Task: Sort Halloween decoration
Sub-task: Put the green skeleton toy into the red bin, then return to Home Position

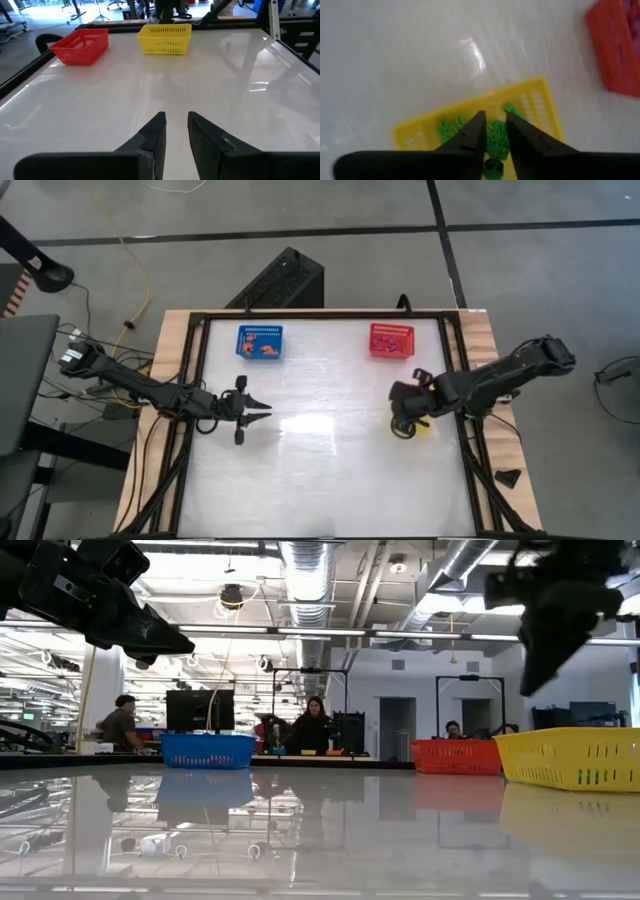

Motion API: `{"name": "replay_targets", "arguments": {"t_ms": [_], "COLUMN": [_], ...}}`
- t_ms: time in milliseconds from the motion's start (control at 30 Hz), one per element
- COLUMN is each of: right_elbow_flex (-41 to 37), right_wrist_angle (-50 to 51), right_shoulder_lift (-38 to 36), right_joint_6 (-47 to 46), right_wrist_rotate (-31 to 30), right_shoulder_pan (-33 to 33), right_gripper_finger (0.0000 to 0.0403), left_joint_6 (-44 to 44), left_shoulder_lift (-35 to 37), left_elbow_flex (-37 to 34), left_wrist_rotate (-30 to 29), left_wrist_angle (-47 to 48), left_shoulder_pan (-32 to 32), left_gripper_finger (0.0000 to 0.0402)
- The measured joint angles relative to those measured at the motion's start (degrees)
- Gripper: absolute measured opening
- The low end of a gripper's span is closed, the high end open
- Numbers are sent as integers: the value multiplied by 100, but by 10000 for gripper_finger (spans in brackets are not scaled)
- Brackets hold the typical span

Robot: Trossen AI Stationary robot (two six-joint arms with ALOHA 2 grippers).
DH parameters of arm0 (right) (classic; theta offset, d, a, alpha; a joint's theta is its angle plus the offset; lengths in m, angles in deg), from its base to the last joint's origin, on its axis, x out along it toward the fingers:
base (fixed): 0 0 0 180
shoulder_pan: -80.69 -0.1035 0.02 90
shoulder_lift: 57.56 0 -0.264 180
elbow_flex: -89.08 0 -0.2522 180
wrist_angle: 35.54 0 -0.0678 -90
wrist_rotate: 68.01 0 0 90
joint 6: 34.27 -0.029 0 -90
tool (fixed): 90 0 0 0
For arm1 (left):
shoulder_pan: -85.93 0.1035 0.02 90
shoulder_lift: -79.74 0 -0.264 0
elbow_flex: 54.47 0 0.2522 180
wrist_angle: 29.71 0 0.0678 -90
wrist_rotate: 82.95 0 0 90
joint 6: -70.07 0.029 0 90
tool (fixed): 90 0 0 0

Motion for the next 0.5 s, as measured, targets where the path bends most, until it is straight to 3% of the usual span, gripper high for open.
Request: {"name": "replay_targets", "arguments": {"t_ms": [300,500], "right_elbow_flex": [-573,-408], "right_wrist_angle": [0,-434], "right_shoulder_lift": [-480,-711], "right_joint_6": [-169,459], "right_wrist_rotate": [-1,-2], "right_shoulder_pan": [429,529], "right_gripper_finger": [231,261], "left_joint_6": [-3,303], "left_shoulder_lift": [0,178], "left_elbow_flex": [0,-4], "left_wrist_rotate": [-42,-44], "left_wrist_angle": [-2,6], "left_shoulder_pan": [0,0], "left_gripper_finger": [70,70]}}
